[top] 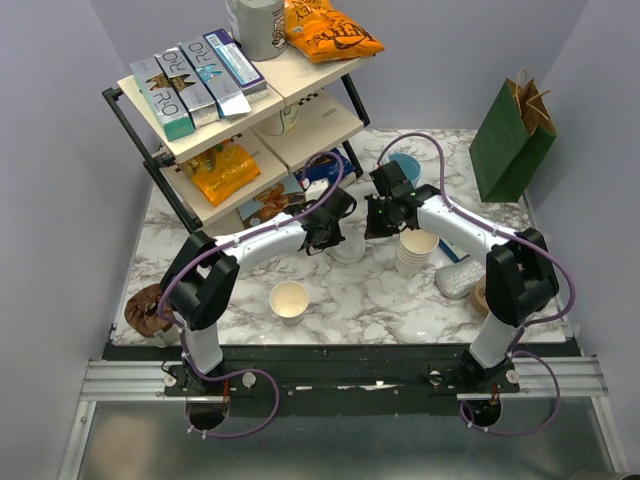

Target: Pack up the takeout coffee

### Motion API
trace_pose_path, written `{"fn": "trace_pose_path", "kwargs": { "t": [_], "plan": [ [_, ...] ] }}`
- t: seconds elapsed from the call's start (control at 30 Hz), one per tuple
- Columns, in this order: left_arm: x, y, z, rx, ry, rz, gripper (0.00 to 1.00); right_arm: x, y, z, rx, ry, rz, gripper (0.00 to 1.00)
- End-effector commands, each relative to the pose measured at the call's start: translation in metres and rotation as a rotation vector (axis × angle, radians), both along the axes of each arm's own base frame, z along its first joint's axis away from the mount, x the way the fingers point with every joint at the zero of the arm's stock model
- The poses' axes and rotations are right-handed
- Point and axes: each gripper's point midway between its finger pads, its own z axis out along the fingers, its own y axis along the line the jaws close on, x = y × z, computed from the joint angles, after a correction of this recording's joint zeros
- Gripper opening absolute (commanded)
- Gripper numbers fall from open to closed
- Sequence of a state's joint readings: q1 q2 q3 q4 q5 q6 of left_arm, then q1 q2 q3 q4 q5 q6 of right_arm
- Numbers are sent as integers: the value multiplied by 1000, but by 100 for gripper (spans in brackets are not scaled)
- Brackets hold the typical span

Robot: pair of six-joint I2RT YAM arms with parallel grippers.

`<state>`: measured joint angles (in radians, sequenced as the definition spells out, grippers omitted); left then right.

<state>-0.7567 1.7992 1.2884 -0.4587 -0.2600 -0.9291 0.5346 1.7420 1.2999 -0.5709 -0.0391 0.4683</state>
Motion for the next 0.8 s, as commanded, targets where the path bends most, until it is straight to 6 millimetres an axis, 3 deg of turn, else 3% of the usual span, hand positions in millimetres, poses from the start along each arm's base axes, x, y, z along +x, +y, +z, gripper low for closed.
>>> {"fn": "trace_pose_path", "kwargs": {
  "t": [0.0, 0.2, 0.27, 0.3, 0.4, 0.63, 0.73, 0.77],
  "plan": [
    [6, -3, 14, -25, -30, 14, 0, 5, -2, 2, -9, 5, -18, 12],
    [9, -4, 31, -52, -77, 5, 0, 13, 0, 24, 12, -49, -25, 34],
    [9, -6, 38, -69, -92, 0, 0, 18, 2, 39, 27, -89, -20, 40],
    [10, -6, 45, -81, -106, -1, 0, 20, 2, 44, 32, -106, -19, 47],
    [11, -5, 58, -93, -136, 1, 0, 25, 4, 69, 57, -167, -18, 57],
    [4, 7, 84, -102, -182, 6, 0, 29, -30, 135, 33, -404, -126, 79],
    [-6, 8, 103, -120, -203, -43, 0, 17, -42, 173, 63, -590, -68, 92],
    [-14, 3, 106, -136, -189, -86, 0, 10, -38, 182, 57, -662, 44, 93]
  ]
}}
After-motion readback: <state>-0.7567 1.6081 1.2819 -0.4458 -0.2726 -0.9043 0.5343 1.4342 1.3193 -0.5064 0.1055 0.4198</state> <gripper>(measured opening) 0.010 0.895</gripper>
